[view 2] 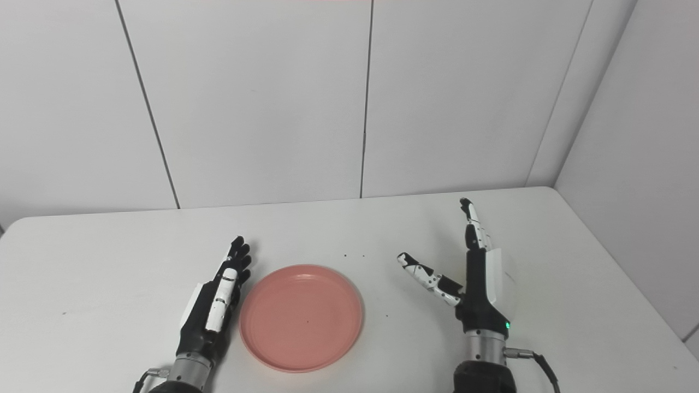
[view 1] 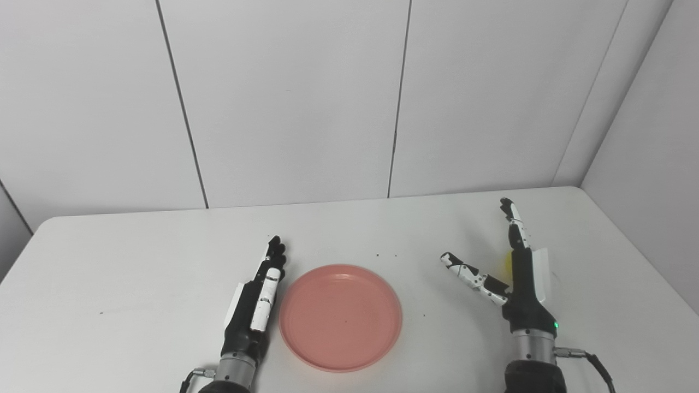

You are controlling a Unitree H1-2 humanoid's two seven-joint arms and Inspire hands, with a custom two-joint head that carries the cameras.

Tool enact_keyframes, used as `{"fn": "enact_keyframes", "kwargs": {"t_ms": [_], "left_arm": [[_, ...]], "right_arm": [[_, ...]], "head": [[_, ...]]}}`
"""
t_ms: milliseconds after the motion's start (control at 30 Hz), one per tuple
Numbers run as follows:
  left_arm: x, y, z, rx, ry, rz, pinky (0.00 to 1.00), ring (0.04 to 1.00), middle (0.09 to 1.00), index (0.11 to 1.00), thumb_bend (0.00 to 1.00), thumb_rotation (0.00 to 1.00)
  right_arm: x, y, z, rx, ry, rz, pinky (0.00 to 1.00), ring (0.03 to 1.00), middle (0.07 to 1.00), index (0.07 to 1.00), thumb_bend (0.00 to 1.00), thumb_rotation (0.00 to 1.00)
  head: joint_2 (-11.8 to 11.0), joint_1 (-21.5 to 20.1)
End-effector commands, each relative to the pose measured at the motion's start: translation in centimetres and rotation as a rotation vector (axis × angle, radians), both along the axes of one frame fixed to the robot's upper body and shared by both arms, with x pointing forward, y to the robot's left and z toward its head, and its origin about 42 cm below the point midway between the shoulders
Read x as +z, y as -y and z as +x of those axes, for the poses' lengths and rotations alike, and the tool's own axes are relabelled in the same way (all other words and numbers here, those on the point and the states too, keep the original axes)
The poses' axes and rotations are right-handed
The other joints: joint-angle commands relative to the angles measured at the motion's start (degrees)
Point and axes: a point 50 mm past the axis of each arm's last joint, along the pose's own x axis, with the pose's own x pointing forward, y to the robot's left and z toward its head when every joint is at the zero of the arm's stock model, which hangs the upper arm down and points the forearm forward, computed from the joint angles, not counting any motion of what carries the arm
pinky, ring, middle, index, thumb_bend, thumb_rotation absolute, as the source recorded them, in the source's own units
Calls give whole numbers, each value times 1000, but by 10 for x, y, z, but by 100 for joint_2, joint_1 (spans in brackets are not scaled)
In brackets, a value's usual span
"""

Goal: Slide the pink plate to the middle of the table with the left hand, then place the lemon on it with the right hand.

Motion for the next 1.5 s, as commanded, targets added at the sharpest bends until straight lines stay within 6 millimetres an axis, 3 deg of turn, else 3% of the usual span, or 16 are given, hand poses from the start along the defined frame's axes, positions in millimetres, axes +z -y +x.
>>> {"fn": "enact_keyframes", "kwargs": {"t_ms": [0, 300, 800, 1067, 1300, 1467], "left_arm": [[-7, -12, 0, -3, -8, 3, 1000, 1000, 1000, 1000, 451, 1000], [-4, -26, 0, -22, -11, 17, 1000, 1000, 1000, 1000, 469, 1000], [-1, -36, 1, -24, -38, -46, 1000, 1000, 1000, 1000, 395, 1000], [3, -39, -1, -24, -36, -22, 1000, 1000, 1000, 1000, 388, 1000], [6, -39, -1, -23, -43, -39, 1000, 1000, 1000, 1000, 360, 1000], [9, -39, -2, -24, -42, -41, 1000, 1000, 1000, 1000, 346, 1000]], "right_arm": [[24, 7, 5, -35, 51, -51, 811, 874, 886, 896, 758, 452], [33, 26, 6, -206, -32, -157, 734, 840, 869, 876, 822, 441], [36, 43, 20, -280, -107, -184, 768, 846, 865, 882, 830, 432], [23, 45, 33, -301, -131, -209, 783, 827, 841, 861, 856, 253], [11, 43, 43, -288, -204, -190, 776, 822, 838, 857, 836, 157], [7, 45, 45, -284, -272, -175, 793, 828, 839, 855, 823, 141]], "head": [[3, -1], [-27, -652], [-30, -1204], [-67, -1389], [-21, -1407], [39, -1414]]}}
